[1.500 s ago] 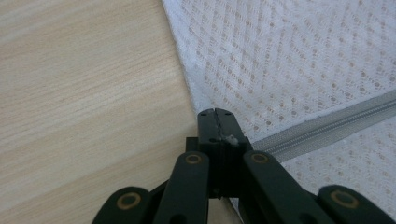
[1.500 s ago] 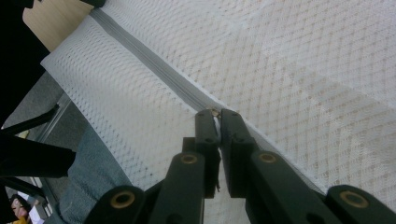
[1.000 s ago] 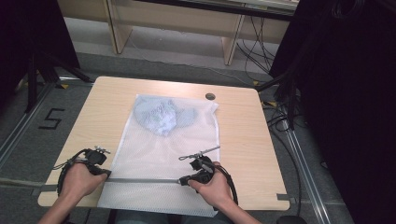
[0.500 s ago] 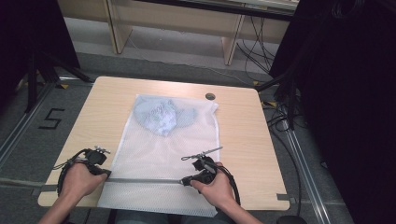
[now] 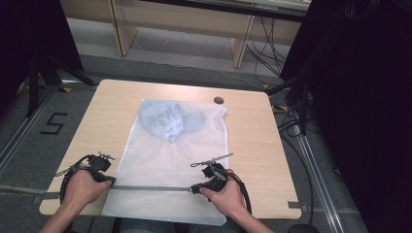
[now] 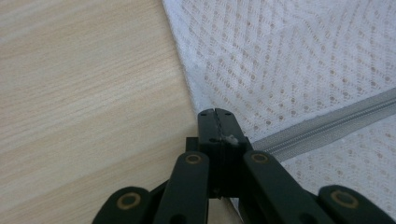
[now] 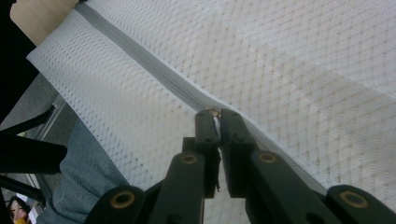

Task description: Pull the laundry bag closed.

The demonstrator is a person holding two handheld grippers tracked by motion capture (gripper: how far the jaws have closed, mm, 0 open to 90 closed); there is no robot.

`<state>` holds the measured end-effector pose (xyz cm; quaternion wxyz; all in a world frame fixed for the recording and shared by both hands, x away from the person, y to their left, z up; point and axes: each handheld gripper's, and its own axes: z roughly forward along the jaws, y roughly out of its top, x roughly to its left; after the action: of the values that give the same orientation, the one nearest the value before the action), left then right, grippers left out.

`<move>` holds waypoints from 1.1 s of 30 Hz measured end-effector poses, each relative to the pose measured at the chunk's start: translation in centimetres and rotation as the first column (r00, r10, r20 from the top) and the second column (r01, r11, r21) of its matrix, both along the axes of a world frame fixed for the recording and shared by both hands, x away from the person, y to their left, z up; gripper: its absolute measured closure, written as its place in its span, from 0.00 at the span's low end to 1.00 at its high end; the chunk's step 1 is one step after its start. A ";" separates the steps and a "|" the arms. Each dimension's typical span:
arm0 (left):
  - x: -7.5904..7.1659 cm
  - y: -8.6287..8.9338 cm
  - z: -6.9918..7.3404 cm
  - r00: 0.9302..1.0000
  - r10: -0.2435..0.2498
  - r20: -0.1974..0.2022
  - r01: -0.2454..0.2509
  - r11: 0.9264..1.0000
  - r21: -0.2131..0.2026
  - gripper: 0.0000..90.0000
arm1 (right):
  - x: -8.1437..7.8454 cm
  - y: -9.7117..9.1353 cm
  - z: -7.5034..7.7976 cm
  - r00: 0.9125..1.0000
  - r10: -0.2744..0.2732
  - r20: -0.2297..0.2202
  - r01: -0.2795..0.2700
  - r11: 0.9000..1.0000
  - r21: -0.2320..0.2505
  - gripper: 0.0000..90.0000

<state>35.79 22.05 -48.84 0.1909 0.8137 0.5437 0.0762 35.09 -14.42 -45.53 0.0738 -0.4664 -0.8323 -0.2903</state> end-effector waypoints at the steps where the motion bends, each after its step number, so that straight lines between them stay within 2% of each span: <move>1: 0.0 0.0 0.0 1.000 0.006 0.002 -0.006 1.000 -0.004 1.00 | 0.0 -0.1 0.0 1.000 0.003 0.001 -0.003 1.000 0.001 0.97; 4: 0.0 0.0 0.0 1.000 -0.005 -0.002 0.005 1.000 0.005 1.00 | 0.2 -0.5 -0.2 0.999 0.026 0.034 -0.026 1.000 0.007 0.97; 5: 0.0 0.0 0.0 1.000 0.005 0.001 -0.005 1.000 -0.004 1.00 | 0.1 -0.5 -0.1 1.000 -0.002 0.014 0.002 1.000 0.001 0.97; 11: 0.0 0.0 0.0 1.000 -0.007 0.002 0.007 1.000 0.007 1.00 | 0.0 -0.7 -0.1 1.000 0.000 0.015 0.000 1.000 -0.001 0.97; 12: 0.0 0.0 0.0 1.000 -0.007 -0.001 0.007 1.000 0.007 1.00 | 0.0 -0.7 0.0 1.000 -0.015 -0.001 0.015 1.000 -0.001 0.97; 18: 0.0 0.0 0.0 1.000 -0.006 -0.001 0.006 1.000 0.005 1.00 | 0.0 -1.1 -0.2 1.000 -0.005 0.009 0.005 1.000 0.004 0.97; 20: 0.0 0.0 0.0 1.000 -0.005 0.000 0.005 1.000 0.005 1.00 | -0.1 -1.1 -0.1 1.000 -0.022 0.004 0.022 1.000 -0.004 0.97; 25: 0.0 0.1 0.0 1.000 -0.008 0.000 0.008 1.000 0.007 1.00 | 0.0 -1.2 -0.2 1.000 -0.020 0.006 0.020 1.000 -0.012 0.97; 26: 0.0 0.1 0.0 1.000 -0.008 0.000 0.008 1.000 0.007 1.00 | 0.0 -1.3 -0.2 1.000 -0.001 0.014 0.001 1.000 -0.002 0.97; 27: 0.0 0.1 0.0 1.000 -0.008 0.000 0.008 1.000 0.007 1.00 | -0.1 -1.3 -0.1 1.000 -0.019 -0.002 0.019 1.000 -0.004 0.97; 32: 0.0 0.0 0.0 1.000 -0.009 0.001 0.009 1.000 0.007 1.00 | -0.1 -1.6 -0.1 1.000 -0.029 0.004 0.029 1.000 -0.011 0.97; 33: 0.0 0.0 0.0 1.000 -0.008 0.001 0.008 1.000 0.006 1.00 | -0.3 -1.5 -0.1 0.999 -0.044 -0.021 0.044 0.999 -0.003 0.97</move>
<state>35.81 22.09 -48.83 0.1891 0.8165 0.5399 0.0772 34.78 -15.93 -45.58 0.0754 -0.4878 -0.8213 -0.2861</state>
